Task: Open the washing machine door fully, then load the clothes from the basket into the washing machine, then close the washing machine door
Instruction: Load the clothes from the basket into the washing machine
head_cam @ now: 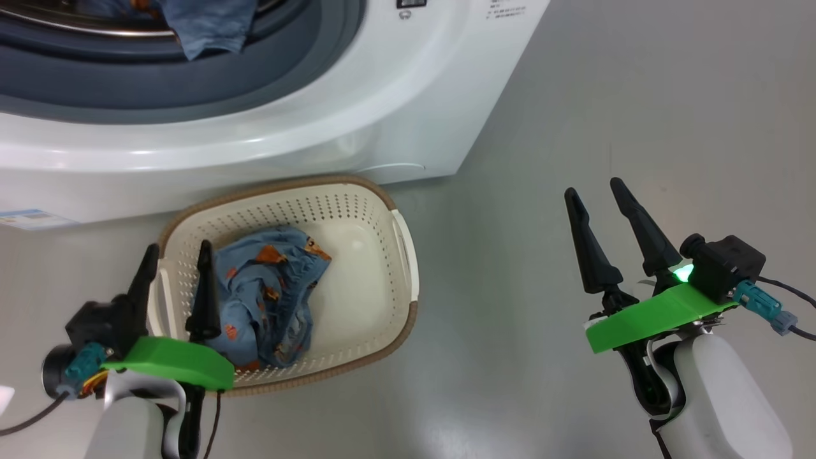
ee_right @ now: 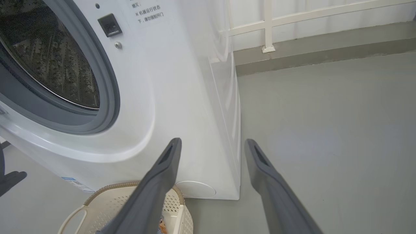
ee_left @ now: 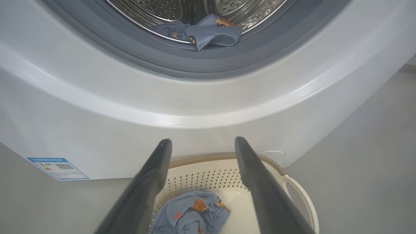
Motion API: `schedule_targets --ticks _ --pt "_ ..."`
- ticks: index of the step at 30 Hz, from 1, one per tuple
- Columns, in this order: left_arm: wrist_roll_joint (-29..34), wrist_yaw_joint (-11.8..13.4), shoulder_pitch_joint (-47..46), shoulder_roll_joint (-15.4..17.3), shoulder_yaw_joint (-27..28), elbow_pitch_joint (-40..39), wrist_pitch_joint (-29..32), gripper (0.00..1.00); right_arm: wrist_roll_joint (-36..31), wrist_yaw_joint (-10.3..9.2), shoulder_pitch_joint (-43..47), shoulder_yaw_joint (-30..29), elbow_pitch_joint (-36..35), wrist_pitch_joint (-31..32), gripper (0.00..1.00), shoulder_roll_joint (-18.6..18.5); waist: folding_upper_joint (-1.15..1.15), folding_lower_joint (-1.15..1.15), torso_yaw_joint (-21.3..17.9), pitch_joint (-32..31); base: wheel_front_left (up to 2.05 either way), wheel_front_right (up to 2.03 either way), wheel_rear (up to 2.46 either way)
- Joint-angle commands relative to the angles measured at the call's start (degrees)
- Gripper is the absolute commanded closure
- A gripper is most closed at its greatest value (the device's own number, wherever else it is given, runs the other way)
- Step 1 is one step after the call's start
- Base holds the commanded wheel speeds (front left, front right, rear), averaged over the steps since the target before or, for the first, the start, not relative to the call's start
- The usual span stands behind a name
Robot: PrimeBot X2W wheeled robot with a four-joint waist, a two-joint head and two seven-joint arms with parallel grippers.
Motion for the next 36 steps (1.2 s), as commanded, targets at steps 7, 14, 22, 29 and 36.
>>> schedule_targets --ticks 7,14,22,29,36 --pt "-0.3 -0.3 -4.1 2.9 0.8 5.5 -0.1 0.00 -0.5 0.09 -1.6 1.3 -1.8 -0.3 0.00 1.0 0.00 0.00 -1.9 5.0 0.00 0.00 0.00" --pt "-0.9 -0.3 -10.2 4.7 -1.2 16.5 2.0 0.00 -0.2 0.09 -3.4 2.1 -2.2 -0.3 0.00 1.8 0.00 0.00 -3.4 8.4 0.00 0.00 0.00" --pt "-2.6 -0.3 -17.0 7.1 -5.8 27.9 4.2 0.00 0.3 0.09 -5.1 2.6 -2.4 -0.3 0.00 2.7 0.00 0.00 -5.8 11.7 0.00 0.00 0.00" --pt "-3.6 -0.3 -23.9 9.2 -10.0 38.6 6.0 0.00 0.5 0.09 -6.4 2.9 -3.0 -0.3 0.00 3.3 0.00 0.00 -8.0 15.2 0.00 0.00 0.00" --pt "-4.2 -0.3 -29.2 9.8 -11.7 47.4 8.5 0.00 0.7 0.09 -7.3 3.1 -3.5 -0.3 0.00 3.7 0.00 0.00 -9.7 17.7 0.00 0.00 0.00"
